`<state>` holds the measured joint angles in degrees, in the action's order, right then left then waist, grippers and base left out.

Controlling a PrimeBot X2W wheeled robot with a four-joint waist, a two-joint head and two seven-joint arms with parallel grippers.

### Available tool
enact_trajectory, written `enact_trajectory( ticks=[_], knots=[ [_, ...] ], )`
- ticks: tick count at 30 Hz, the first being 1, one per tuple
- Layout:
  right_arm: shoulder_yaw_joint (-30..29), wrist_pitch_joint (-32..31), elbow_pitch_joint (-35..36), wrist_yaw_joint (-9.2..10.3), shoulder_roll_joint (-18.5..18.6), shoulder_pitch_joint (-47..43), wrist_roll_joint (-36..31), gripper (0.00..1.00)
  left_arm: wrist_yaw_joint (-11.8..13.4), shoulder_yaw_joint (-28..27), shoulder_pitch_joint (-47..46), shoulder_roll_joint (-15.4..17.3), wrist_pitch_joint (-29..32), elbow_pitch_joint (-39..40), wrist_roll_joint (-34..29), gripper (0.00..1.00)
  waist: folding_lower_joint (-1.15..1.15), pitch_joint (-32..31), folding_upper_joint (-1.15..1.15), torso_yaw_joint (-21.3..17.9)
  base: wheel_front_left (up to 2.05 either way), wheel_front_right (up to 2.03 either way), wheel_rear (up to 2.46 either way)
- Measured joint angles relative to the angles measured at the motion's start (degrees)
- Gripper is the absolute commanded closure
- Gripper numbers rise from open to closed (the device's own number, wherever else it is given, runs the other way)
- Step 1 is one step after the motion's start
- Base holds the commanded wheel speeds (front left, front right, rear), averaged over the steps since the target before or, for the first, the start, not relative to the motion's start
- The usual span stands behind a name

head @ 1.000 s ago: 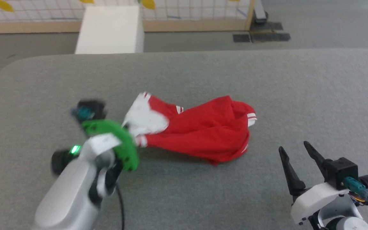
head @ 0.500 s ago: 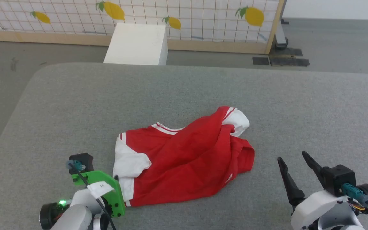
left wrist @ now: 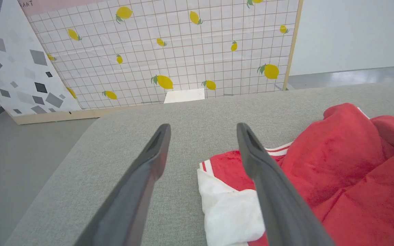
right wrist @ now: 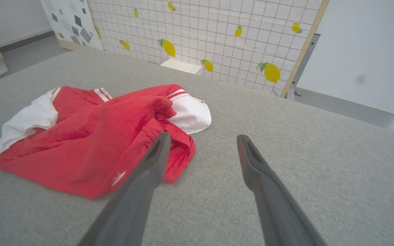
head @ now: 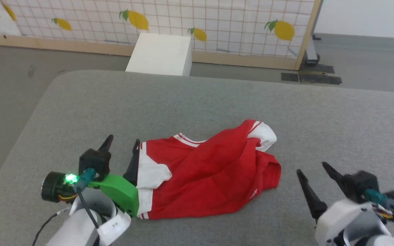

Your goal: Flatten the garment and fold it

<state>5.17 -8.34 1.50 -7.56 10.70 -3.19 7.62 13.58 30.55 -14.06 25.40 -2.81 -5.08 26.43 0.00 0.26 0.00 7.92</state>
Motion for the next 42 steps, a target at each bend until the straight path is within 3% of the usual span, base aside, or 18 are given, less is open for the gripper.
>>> enact_trajectory(
  ticks=[6,14,19,26,27,28,29,38,42],
  knots=[
    [7.7,-11.5,-1.7,0.0,7.0,7.7,5.6,0.0,-0.1,1.3,0.8,-0.3,-2.4,0.3,-0.4,0.0,0.0,2.2,0.0,1.9,0.0,0.0,0.0],
    [16.5,-29.1,-10.6,0.0,15.2,21.8,13.3,0.0,0.2,3.3,0.9,-2.9,-3.3,0.3,-0.8,0.0,0.0,5.7,0.0,6.1,0.0,0.0,0.0],
    [20.9,-34.8,-16.0,0.0,17.9,26.9,16.1,0.0,0.3,4.0,0.5,-4.6,-3.9,0.0,-1.3,0.0,0.0,8.1,0.0,9.0,0.0,0.0,0.0],
    [27.5,-37.3,-19.2,0.0,20.8,29.8,19.8,0.0,0.4,4.3,-1.1,-5.7,-4.9,-0.9,-1.8,0.0,0.0,11.3,0.0,12.8,0.0,0.0,0.0],
    [28.1,-37.4,-19.3,0.0,21.3,30.3,20.2,0.07,0.4,4.3,-1.3,-5.8,-4.9,-1.1,-1.8,0.0,0.0,11.7,0.0,13.2,0.0,0.0,0.0],
    [28.6,-37.4,-19.4,0.0,21.6,30.7,20.4,0.76,0.4,4.3,-1.3,-5.8,-5.1,-1.4,-1.8,0.0,0.0,12.1,0.0,13.6,0.0,0.0,0.0],
    [28.9,-37.3,-19.4,0.0,21.8,31.0,20.6,1.0,0.4,4.2,-1.3,-5.8,-5.1,-1.6,-1.8,0.0,0.0,12.3,0.0,13.9,0.0,0.0,0.0],
    [30.7,-34.5,-18.9,-0.01,24.6,30.8,23.3,1.0,0.7,3.7,-1.5,-5.6,-5.2,-3.2,-1.5,0.0,0.0,11.5,0.0,13.7,0.0,0.0,0.0],
    [29.9,-35.2,-17.2,-0.01,28.7,27.2,25.2,1.0,0.9,3.6,-1.3,-5.1,-4.5,-3.3,-1.1,0.0,0.0,9.9,0.0,12.0,0.0,0.0,0.0]
  ],
)
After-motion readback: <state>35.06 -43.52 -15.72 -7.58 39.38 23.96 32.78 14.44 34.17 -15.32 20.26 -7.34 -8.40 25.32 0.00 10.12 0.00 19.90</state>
